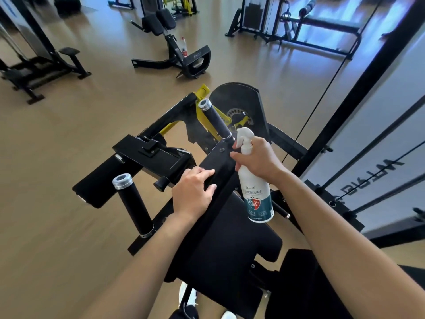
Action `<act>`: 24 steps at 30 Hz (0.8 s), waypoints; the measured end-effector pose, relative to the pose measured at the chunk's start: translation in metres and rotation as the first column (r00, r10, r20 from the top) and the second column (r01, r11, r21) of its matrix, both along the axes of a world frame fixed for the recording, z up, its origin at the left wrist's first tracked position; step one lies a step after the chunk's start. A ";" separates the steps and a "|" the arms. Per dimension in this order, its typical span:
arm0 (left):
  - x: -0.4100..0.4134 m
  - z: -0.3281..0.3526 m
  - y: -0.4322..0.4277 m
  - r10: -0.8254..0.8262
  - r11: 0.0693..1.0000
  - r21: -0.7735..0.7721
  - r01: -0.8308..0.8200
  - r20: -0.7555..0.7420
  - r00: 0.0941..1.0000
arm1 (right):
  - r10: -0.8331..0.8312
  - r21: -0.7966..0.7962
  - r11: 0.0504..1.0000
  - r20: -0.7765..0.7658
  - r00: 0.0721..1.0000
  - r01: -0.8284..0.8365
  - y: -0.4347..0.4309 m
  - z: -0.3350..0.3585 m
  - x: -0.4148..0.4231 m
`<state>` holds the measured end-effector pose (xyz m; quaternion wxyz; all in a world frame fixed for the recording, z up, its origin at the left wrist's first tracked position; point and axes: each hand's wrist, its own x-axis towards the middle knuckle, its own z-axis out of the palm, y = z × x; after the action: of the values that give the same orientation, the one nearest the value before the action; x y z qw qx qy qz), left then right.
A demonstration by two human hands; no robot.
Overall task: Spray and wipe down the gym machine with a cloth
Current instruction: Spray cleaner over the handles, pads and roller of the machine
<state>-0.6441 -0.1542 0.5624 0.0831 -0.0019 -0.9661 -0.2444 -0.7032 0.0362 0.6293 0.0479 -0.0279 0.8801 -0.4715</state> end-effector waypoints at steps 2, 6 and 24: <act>0.001 0.000 0.000 -0.003 1.000 -0.008 0.003 -0.006 1.000 | 0.010 -0.037 0.999 0.004 1.000 -0.009 0.001 -0.001 0.006; 0.003 0.001 0.001 -0.017 0.999 -0.028 0.017 -0.015 1.000 | -0.070 -0.067 0.995 -0.003 0.998 0.069 0.005 -0.012 0.021; 0.105 -0.004 -0.024 -0.109 0.986 0.111 0.122 -0.120 0.987 | -0.030 -0.096 0.994 0.269 0.963 0.058 0.028 -0.102 0.161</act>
<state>-0.5391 -0.1780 0.5580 0.1235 -0.0669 -0.9420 -0.3049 -0.5418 0.0638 0.5272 0.1542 0.0531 0.8404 -0.5168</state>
